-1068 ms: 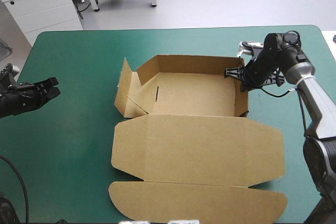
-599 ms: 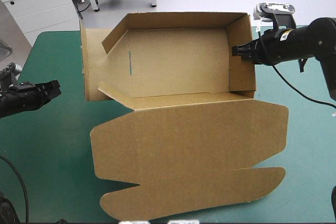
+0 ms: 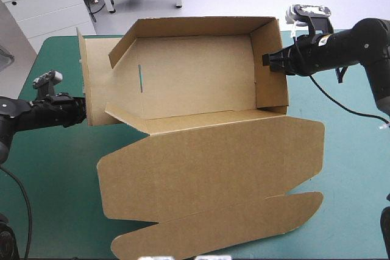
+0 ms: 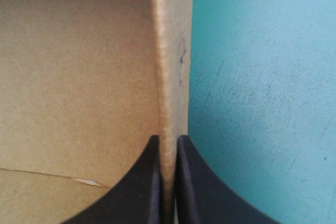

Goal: Fold the box

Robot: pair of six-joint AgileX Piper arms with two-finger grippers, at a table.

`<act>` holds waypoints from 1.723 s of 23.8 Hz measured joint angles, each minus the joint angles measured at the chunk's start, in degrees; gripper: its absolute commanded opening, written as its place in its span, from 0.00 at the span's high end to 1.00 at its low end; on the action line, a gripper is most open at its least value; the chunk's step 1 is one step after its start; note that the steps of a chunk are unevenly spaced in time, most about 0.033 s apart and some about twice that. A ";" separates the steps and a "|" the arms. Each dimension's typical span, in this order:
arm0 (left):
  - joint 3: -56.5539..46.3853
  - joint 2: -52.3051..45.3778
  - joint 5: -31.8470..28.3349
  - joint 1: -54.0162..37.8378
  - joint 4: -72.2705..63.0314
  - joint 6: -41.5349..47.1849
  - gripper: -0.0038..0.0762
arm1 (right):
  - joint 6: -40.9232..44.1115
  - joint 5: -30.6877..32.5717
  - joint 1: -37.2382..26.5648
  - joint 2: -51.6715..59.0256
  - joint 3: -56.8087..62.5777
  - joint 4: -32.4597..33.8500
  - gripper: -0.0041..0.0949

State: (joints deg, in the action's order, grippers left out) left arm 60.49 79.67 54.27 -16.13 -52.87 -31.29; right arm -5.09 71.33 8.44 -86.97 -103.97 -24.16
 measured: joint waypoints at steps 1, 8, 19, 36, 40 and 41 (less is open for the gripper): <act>0.00 0.42 1.93 0.66 -1.98 -1.72 0.27 | -0.15 0.00 0.00 -0.57 0.00 -0.02 0.96; 0.00 0.67 13.36 1.55 -24.06 -14.81 0.27 | -0.71 0.00 0.00 -3.56 0.00 0.14 0.96; 0.00 0.67 13.87 3.22 -29.83 -16.01 0.27 | 0.01 0.00 0.00 -4.35 0.00 7.42 0.96; 6.73 0.26 14.44 16.31 -28.74 -16.01 0.27 | 0.21 0.00 0.00 -4.62 0.00 9.41 0.96; 6.88 0.26 14.58 17.01 -27.59 -16.01 0.27 | 0.21 0.00 0.56 -4.56 0.00 9.61 0.96; 6.88 0.26 14.52 17.01 -27.65 -15.86 0.27 | 0.31 -0.05 1.10 -4.18 0.00 10.15 0.96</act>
State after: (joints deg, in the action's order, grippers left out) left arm 67.37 79.94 68.80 0.89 -80.52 -47.15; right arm -4.78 71.28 9.55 -91.14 -103.97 -14.01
